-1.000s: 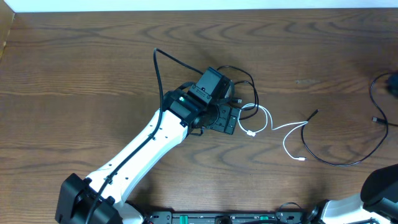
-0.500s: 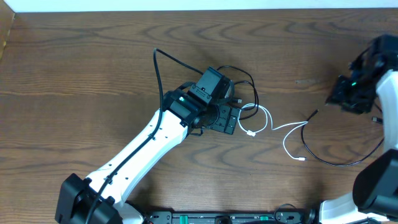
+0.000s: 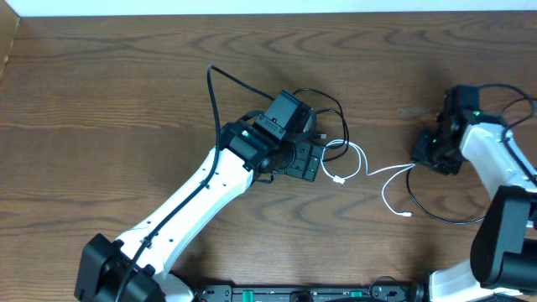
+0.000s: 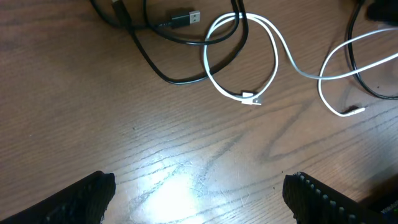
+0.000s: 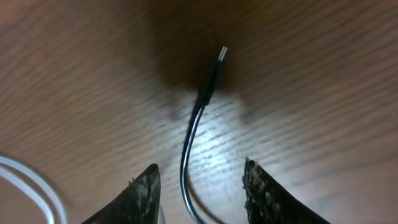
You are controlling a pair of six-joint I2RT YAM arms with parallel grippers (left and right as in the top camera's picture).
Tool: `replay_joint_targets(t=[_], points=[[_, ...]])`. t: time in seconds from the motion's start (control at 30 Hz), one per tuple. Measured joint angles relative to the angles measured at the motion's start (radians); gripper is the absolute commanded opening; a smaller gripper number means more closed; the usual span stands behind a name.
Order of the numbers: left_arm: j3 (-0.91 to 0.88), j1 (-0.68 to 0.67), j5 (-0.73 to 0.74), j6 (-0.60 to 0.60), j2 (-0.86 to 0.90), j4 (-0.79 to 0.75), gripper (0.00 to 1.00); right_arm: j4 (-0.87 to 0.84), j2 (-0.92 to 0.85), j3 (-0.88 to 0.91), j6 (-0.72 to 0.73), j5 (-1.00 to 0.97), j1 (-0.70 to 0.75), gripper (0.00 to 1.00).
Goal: Untangle cables
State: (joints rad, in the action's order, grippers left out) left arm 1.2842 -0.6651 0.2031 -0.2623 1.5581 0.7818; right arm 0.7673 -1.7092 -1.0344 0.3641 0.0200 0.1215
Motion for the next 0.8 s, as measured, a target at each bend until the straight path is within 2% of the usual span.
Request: replay_joint_targets(t=[0.43, 0.47, 0.57, 0.63, 0.8], points=[[0.000, 0.000, 0.000, 0.000, 0.000, 0.001, 0.91, -0.184, 0.004, 0.143, 0.092, -0.109, -0.109, 0.38], [0.000, 0.000, 0.000, 0.000, 0.000, 0.002, 0.91, -0.187, 0.005, 0.144, 0.100, -0.118, -0.115, 0.33], [0.000, 0.000, 0.000, 0.000, 0.000, 0.005, 0.91, -0.192, 0.006, 0.146, 0.117, -0.136, -0.124, 0.09], [0.000, 0.000, 0.000, 0.000, 0.000, 0.005, 0.91, -0.196, 0.006, 0.148, 0.130, -0.150, -0.125, 0.01], [0.000, 0.000, 0.000, 0.000, 0.000, 0.006, 0.91, -0.198, 0.006, 0.149, 0.135, -0.156, -0.125, 0.01]])
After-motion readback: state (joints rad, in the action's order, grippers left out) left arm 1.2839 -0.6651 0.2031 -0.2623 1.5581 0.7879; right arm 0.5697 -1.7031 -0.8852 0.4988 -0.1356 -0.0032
